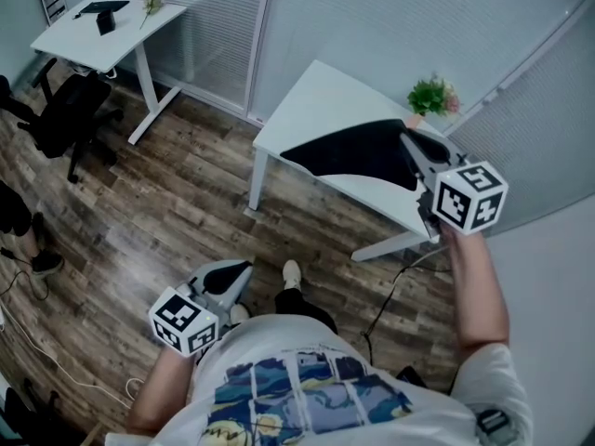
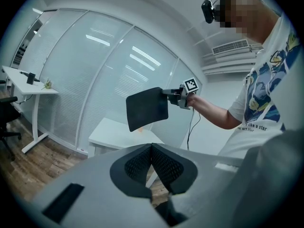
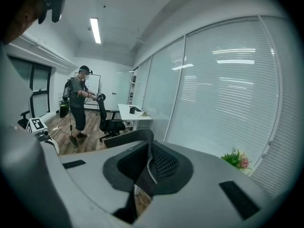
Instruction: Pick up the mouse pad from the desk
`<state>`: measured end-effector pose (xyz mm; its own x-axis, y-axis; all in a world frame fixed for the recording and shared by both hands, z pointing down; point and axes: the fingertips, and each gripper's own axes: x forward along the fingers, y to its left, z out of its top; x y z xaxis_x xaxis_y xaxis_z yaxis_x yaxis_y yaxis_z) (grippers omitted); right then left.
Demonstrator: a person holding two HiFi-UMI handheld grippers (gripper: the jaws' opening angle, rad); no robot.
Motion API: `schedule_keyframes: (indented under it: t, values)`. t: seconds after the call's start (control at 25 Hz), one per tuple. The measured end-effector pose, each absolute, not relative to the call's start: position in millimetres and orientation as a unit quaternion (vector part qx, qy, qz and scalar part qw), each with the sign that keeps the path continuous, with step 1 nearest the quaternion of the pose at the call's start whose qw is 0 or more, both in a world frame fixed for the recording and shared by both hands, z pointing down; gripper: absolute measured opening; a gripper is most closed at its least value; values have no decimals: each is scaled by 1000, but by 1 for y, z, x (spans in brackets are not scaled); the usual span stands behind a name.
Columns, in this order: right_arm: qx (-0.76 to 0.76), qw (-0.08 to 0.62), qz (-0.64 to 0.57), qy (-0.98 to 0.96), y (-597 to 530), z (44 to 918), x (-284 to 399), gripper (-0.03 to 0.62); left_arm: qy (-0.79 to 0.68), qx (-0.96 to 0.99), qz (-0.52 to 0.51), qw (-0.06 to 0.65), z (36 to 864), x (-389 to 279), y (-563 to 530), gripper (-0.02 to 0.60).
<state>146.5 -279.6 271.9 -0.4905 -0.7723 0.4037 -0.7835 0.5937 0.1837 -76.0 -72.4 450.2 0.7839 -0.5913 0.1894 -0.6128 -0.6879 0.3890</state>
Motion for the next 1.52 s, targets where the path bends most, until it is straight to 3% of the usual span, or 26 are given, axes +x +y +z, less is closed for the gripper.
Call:
schedule_keyframes:
  t: [1.52]
  values:
    - [434, 197, -12, -879, -213, 243, 113, 25, -330, 920, 20, 210, 446, -89, -51, 3]
